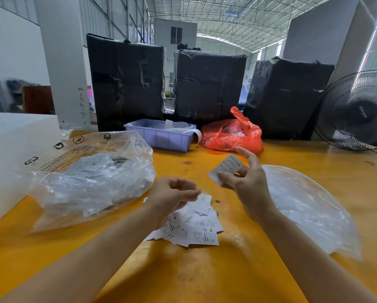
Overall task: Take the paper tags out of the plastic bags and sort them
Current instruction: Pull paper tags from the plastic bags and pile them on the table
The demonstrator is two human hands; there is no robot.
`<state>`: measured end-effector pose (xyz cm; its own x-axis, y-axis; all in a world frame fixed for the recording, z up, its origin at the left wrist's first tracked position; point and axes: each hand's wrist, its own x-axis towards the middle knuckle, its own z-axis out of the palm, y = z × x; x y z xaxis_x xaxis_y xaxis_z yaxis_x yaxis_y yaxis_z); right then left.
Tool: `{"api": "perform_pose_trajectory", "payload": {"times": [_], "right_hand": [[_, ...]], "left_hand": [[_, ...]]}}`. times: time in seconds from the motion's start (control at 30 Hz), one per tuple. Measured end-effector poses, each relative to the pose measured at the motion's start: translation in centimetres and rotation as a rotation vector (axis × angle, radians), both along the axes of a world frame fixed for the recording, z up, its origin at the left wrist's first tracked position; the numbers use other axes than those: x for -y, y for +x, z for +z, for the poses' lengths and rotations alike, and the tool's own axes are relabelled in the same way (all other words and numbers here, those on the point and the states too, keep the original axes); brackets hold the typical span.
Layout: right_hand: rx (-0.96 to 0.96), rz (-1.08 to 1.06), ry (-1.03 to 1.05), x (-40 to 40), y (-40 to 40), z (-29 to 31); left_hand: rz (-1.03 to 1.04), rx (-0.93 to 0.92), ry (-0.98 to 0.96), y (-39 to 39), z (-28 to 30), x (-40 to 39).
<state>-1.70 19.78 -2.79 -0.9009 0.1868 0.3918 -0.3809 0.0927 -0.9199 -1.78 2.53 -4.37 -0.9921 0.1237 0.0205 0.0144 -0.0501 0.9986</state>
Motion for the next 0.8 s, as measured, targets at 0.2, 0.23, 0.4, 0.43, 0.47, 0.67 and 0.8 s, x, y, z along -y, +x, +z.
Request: {"api": "perform_pose_trajectory", "payload": {"times": [0.2, 0.23, 0.4, 0.43, 0.47, 0.67, 0.8], "right_hand": [[0.023, 0.064, 0.050, 0.77, 0.23, 0.13], [0.020, 0.061, 0.054, 0.82, 0.24, 0.13], [-0.008, 0.045, -0.017, 0.87, 0.40, 0.20], [-0.018, 0.044, -0.020, 0.83, 0.42, 0.22], [-0.026, 0.041, -0.016, 0.80, 0.46, 0.25], [-0.043, 0.019, 0.080, 0.62, 0.33, 0.12], [-0.074, 0.020, 0.110, 0.62, 0.29, 0.12]], "left_hand": [[-0.003, -0.016, -0.040, 0.20, -0.21, -0.26], [-0.005, -0.021, -0.036, 0.20, -0.24, -0.29], [0.006, -0.037, -0.036, 0.18, -0.37, -0.35], [0.005, -0.035, -0.029, 0.18, -0.36, -0.34], [0.003, -0.032, -0.023, 0.19, -0.36, -0.32], [0.000, -0.052, -0.013, 0.33, -0.15, -0.29], [-0.016, -0.047, 0.004, 0.41, -0.04, -0.21]]}}
